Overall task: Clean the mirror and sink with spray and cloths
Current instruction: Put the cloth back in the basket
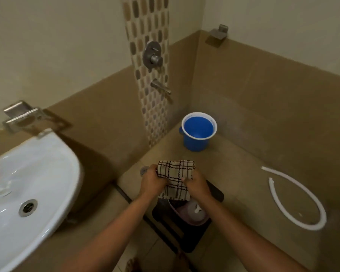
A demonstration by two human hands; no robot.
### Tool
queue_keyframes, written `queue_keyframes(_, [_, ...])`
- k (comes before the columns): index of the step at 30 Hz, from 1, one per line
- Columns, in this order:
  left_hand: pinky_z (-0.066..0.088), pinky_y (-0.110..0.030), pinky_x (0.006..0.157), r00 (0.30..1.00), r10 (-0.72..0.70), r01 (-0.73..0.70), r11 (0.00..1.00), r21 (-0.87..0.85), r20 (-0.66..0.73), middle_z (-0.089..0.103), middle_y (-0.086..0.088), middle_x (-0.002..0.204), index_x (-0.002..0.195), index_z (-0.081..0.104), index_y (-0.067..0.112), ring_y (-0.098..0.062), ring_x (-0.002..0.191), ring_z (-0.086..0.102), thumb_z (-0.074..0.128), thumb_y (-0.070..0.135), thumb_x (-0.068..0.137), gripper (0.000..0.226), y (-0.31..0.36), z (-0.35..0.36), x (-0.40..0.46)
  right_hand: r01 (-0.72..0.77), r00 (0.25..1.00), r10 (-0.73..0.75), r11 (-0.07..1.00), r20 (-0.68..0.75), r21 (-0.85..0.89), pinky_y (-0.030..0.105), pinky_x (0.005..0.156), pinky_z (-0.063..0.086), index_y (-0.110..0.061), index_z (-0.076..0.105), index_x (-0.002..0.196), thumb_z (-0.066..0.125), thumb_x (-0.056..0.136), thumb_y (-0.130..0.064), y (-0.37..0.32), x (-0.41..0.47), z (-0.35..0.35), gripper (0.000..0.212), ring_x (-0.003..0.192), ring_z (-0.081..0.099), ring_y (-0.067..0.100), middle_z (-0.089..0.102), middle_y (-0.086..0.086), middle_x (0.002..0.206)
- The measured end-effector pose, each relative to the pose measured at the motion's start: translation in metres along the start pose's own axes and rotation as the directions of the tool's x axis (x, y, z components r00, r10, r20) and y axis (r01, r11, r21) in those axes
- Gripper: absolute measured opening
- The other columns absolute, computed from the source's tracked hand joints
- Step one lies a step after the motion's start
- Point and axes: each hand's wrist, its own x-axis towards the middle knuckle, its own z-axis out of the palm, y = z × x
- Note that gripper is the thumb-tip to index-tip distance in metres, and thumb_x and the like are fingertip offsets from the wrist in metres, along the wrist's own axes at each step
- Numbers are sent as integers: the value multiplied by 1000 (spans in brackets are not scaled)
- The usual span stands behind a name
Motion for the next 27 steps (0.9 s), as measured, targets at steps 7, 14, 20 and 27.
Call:
queue_keyframes(7, [45, -28, 80, 989, 6, 14, 991, -130, 148, 68, 2, 108, 117, 66, 16, -18, 103, 63, 38, 51, 102, 47, 36, 52, -3, -101, 994, 106, 984, -24, 146, 23, 81, 51, -17, 39, 138, 50, 96, -17, 9, 0, 1, 44, 96, 60, 7, 61, -7, 109])
queue_keyframes(14, [25, -42, 116, 690, -107, 628, 579, -520, 716, 36, -7, 157, 152, 36, 17, -26, 145, 31, 19, 83, 86, 95, 30, 51, 29, -229, 963, 270, 755, 27, 615, 16, 71, 53, -12, 44, 137, 50, 99, -11, 0, 8, 6, 39, 102, 63, 13, 60, 9, 129])
queue_keyframes(20, [29, -41, 114, 608, -135, 579, 750, -321, 782, 59, -3, 136, 129, 63, 23, -20, 133, 47, 25, 63, 99, 63, 13, 32, 67, -197, 913, 396, 644, -101, 739, 24, 55, 55, -5, 63, 115, 58, 89, 5, 8, 12, 17, 28, 79, 73, 17, 72, 9, 97])
queue_keyframes(27, [52, -19, 59, 653, -150, 222, 975, 2, 743, 68, -3, 89, 93, 65, 14, -14, 77, 63, 65, 1, 90, 14, -27, 49, 97, -303, 751, 655, 458, -87, 835, 56, 84, 55, -9, 66, 115, 61, 85, -5, 48, 22, 41, 31, 97, 67, 38, 72, 16, 105])
